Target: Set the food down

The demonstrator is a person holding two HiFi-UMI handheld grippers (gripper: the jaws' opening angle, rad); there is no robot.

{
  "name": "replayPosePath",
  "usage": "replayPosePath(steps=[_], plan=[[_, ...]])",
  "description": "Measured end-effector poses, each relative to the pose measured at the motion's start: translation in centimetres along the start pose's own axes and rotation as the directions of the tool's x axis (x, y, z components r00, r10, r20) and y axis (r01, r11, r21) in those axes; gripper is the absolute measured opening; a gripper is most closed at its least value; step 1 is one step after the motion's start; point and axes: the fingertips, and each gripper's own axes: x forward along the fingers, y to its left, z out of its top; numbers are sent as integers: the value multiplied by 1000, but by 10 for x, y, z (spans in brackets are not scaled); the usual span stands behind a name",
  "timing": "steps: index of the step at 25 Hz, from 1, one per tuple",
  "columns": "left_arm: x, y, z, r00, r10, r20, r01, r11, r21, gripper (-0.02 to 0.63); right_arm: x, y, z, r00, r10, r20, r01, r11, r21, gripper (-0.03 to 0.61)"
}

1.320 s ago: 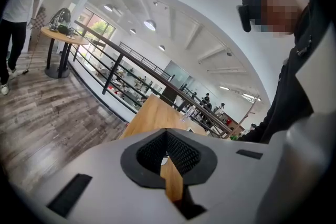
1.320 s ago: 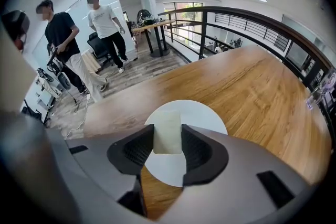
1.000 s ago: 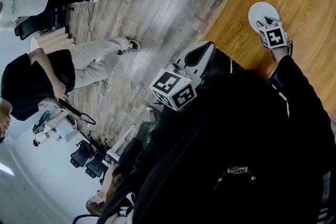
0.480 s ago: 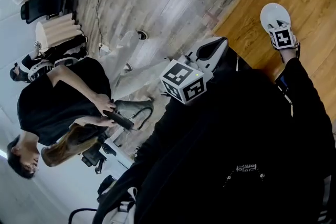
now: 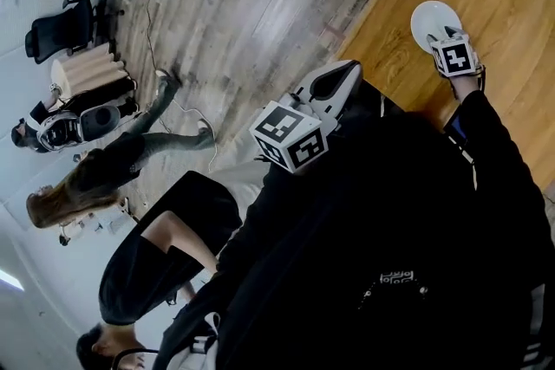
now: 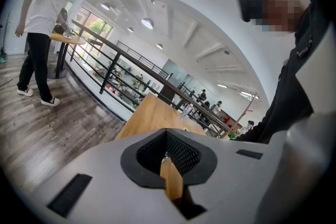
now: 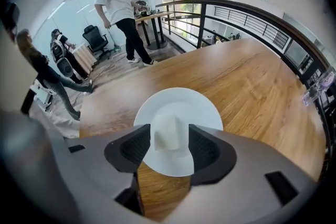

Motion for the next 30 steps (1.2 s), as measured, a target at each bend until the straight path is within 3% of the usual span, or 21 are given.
replayPosePath(steps=[6,11,13,17,21,27,30], plan=[[-13,-36,4,997,-81,-15,81,995,54,0,-79,16,-7,992,37,124,-53,990,131,218],[42,-28,14,985,-158,-62,164,982,93,0,-108,-16,4,964,51,261,-115,965,234,216],[55,-34,13,976,-199,-87,208,971,116,0,-129,-21,4,944,33,328,-129,952,277,174],[39,-79,12,953,-277,-122,295,940,171,0,-215,7,-1,881,-17,473,-154,935,319,55],[47,-102,17,931,-330,-157,358,908,216,0,-268,39,20,801,-32,597,-189,934,303,31],[90,-113,26,893,-398,-209,444,854,270,0,-293,89,59,684,100,722,-209,976,63,20],[95,-126,36,871,-433,-232,487,826,283,0,-310,105,73,646,107,755,-204,978,36,18]])
